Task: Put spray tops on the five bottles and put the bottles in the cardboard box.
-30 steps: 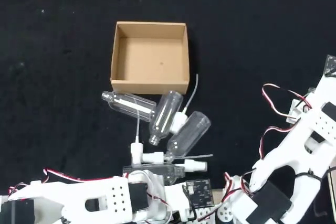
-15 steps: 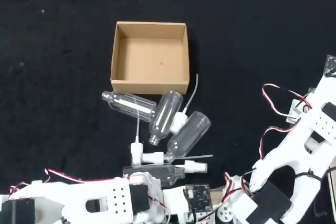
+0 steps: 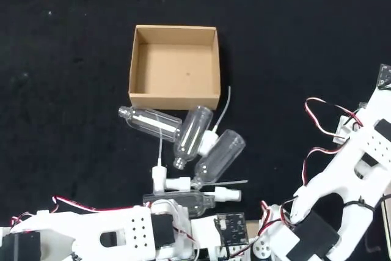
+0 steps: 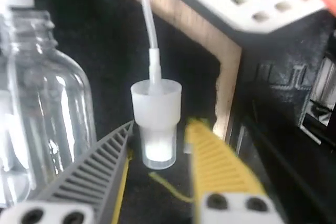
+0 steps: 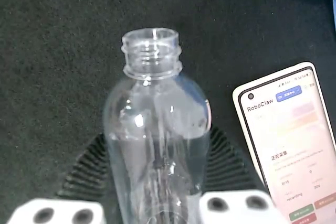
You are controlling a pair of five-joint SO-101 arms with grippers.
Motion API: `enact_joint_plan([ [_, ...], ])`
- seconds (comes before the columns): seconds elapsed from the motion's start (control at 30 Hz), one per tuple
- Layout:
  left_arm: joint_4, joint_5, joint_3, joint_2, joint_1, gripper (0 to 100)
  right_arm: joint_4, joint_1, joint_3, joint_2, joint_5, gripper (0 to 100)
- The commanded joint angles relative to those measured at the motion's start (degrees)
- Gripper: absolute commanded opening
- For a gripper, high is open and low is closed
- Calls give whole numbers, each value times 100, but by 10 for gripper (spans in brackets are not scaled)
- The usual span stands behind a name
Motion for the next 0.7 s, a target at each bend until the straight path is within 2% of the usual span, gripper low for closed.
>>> enact_joint_plan([
  [0.0,-18,-26,-382,-9,4,271,-105,123,-356,4,18,75],
  [0.33,-1196,-18,66,0,4,228,141,123,-391,-4,53,75],
  [0.57,-1196,9,303,0,4,201,149,123,-391,-4,62,75],
  [0.67,-914,18,242,0,4,201,149,123,-391,-4,62,75],
])
